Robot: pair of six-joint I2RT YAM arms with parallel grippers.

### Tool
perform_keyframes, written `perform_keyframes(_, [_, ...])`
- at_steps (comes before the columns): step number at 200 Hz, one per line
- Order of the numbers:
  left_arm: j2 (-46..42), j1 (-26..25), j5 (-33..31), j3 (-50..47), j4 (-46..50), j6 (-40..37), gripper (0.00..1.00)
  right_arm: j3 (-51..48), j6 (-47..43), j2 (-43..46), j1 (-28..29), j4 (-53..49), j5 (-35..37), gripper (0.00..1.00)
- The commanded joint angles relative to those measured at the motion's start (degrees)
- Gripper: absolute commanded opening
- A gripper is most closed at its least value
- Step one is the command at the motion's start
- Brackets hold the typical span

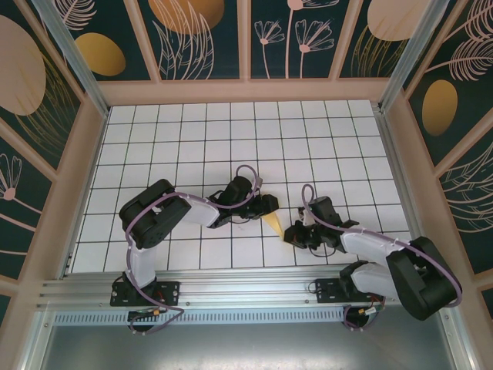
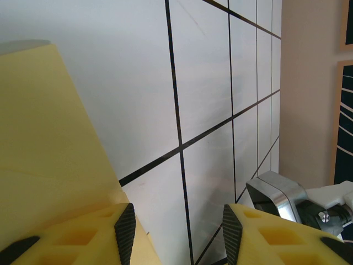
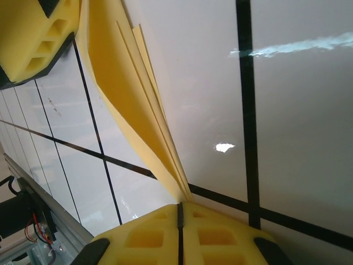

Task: Fold a paper plane with a square sheet of paper (pick it up from the middle)
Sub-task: Fold the wing for the fifth time at the center of the table.

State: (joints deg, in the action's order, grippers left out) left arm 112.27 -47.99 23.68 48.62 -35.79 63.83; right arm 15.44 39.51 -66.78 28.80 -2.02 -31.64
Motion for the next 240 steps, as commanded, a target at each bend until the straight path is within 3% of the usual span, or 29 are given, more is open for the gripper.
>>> perform_keyframes(1, [2.1, 0.2, -0.7, 0.3, 2.7, -1.5, 0.48, 0.8, 0.1, 1.3, -0.5, -7.3, 2.7, 0.1])
perform_keyframes(40, [1.8, 0.2, -0.6, 0.5, 2.8, -1.5, 0.48, 6.5, 0.9, 2.9, -0.3, -1.0, -2.7, 0.09])
perform_keyframes(128, [1.5, 0.2, -0.7, 0.7, 2.8, -1.3, 0.48, 10.2, 0.2, -12.5, -0.4, 9.7, -3.7, 0.09])
perform_keyframes(184, [1.0, 0.3, 1.0, 2.0, 2.2, -2.5, 0.49, 7.7, -2.1, -19.1, -1.7, 3.7, 3.3, 0.07])
perform_keyframes(240, [-5.6, 2.3, 1.4, 4.0, 5.6, -7.1, 0.54, 6.1, -1.2, -20.9, -1.7, 5.4, 2.7, 0.04])
